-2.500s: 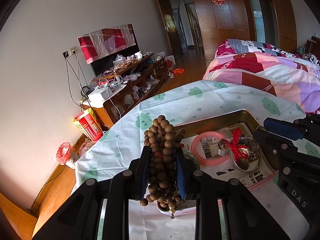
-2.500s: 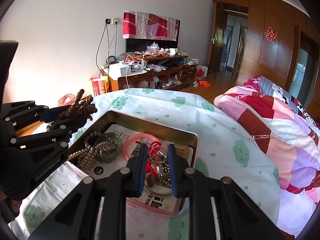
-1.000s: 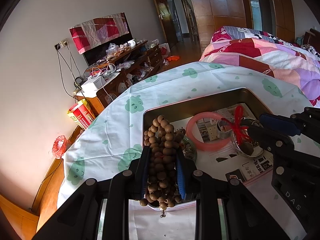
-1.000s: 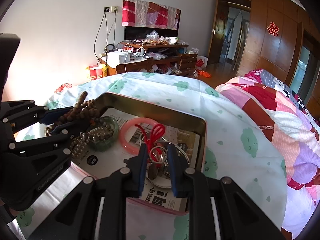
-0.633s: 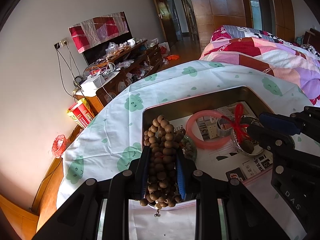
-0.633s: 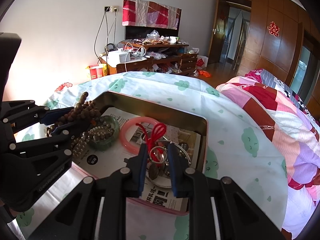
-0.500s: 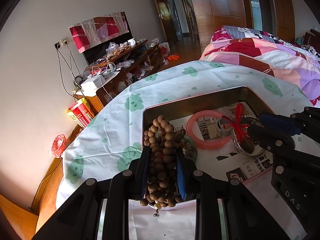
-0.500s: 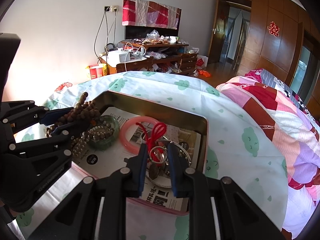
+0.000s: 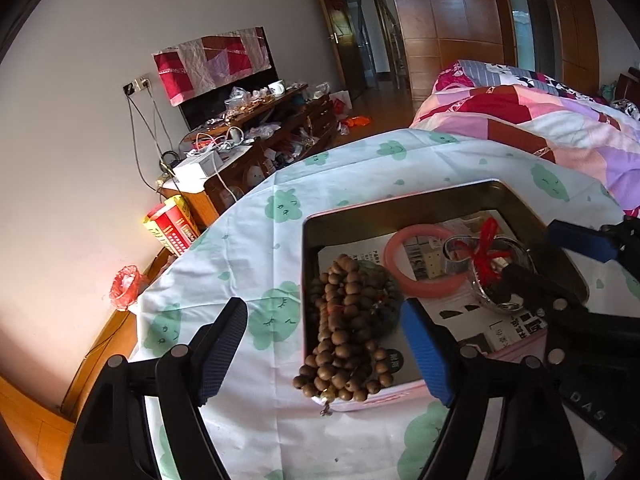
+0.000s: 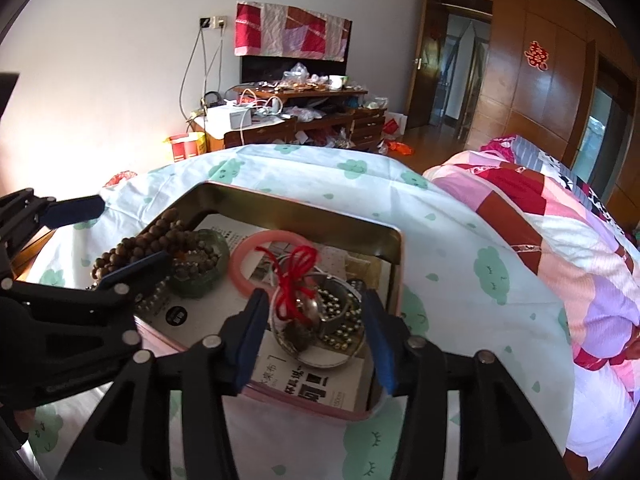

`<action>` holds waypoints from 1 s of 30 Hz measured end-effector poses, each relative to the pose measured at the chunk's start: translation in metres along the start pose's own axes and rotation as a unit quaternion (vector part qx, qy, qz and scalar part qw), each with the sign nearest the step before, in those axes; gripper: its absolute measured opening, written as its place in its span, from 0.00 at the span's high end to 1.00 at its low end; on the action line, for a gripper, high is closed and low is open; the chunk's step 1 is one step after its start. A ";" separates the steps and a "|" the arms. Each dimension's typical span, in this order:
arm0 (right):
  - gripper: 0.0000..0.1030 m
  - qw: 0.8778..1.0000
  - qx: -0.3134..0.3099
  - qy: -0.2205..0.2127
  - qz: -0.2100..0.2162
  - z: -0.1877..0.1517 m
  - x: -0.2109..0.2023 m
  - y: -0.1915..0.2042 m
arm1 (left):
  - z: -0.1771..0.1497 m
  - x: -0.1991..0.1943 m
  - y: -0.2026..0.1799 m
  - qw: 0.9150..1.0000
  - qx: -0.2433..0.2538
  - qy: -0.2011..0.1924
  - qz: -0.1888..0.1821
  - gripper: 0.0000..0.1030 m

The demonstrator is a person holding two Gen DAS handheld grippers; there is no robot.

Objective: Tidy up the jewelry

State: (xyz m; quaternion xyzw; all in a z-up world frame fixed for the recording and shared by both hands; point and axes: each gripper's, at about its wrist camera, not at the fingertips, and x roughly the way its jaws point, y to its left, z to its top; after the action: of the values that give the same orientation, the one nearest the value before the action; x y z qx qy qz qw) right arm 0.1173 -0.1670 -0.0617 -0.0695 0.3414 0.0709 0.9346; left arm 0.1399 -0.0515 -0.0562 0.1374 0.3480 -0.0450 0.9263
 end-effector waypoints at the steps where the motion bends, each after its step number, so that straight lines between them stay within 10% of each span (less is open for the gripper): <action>1: 0.47 1.000 0.001 -0.001 -0.001 0.001 0.000 -0.001 | 0.001 -0.001 0.001 1.000 -0.001 0.000 -0.001 0.23; 30: 0.35 0.998 0.030 -0.060 -0.010 -0.010 -0.051 0.003 | -0.025 -0.047 0.032 0.998 -0.067 -0.013 -0.003 0.23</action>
State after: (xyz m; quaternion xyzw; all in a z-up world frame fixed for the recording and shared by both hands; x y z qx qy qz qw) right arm 0.0719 -0.1698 -0.0368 -0.0403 0.2864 0.0556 0.9556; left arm 0.0949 -0.0144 -0.0362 0.0735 0.3385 -0.0267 0.9377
